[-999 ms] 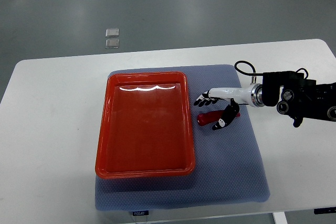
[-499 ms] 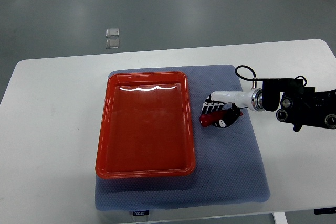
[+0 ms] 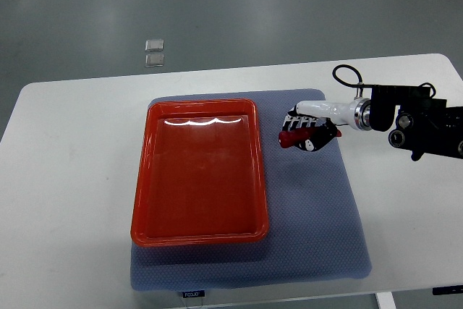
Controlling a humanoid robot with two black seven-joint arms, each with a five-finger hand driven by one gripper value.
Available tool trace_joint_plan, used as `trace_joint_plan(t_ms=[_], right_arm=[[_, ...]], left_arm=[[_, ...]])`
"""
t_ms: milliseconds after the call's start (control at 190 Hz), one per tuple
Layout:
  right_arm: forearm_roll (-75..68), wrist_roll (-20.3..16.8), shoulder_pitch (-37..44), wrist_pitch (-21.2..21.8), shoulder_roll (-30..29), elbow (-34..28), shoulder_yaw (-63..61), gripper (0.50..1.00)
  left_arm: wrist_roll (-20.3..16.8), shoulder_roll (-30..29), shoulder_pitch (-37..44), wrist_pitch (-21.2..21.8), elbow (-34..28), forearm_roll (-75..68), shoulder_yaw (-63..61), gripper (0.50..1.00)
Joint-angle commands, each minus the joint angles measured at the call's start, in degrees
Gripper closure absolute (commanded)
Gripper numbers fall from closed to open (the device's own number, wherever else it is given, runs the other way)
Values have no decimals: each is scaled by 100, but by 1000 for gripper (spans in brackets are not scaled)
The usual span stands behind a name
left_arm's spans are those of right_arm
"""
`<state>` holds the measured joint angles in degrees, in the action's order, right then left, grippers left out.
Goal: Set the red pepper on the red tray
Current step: 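Lift the pepper with the right hand and carry it into the tray, then open the right hand to release the pepper inside the tray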
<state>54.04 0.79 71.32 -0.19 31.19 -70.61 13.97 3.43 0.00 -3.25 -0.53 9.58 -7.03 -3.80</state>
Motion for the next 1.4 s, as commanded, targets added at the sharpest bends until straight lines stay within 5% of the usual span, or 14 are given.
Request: trace_joint_plan(t_ms=[0,226,652,1246,1393], right_arm=[[-43,70,224,-25,-60,3,-8,1000],[-474,132,602,-368,-781,153,-158,1000],[-702,132,523,-412,-3101,1611,-78,1000],[-623,264,-330,-535,-3119,2192,-78,1000],[-658,264,-382,-535,-3119,2192,-96,895]], left_arm=[[0,0,0,0,-9,0,-7,500],[0,0,0,0,17,0,-7,500],[0,0,0,0,26,0,-7,500],[0,0,0,0,17,0,-7,500],[0,0,0,0,8,0,-7,500]])
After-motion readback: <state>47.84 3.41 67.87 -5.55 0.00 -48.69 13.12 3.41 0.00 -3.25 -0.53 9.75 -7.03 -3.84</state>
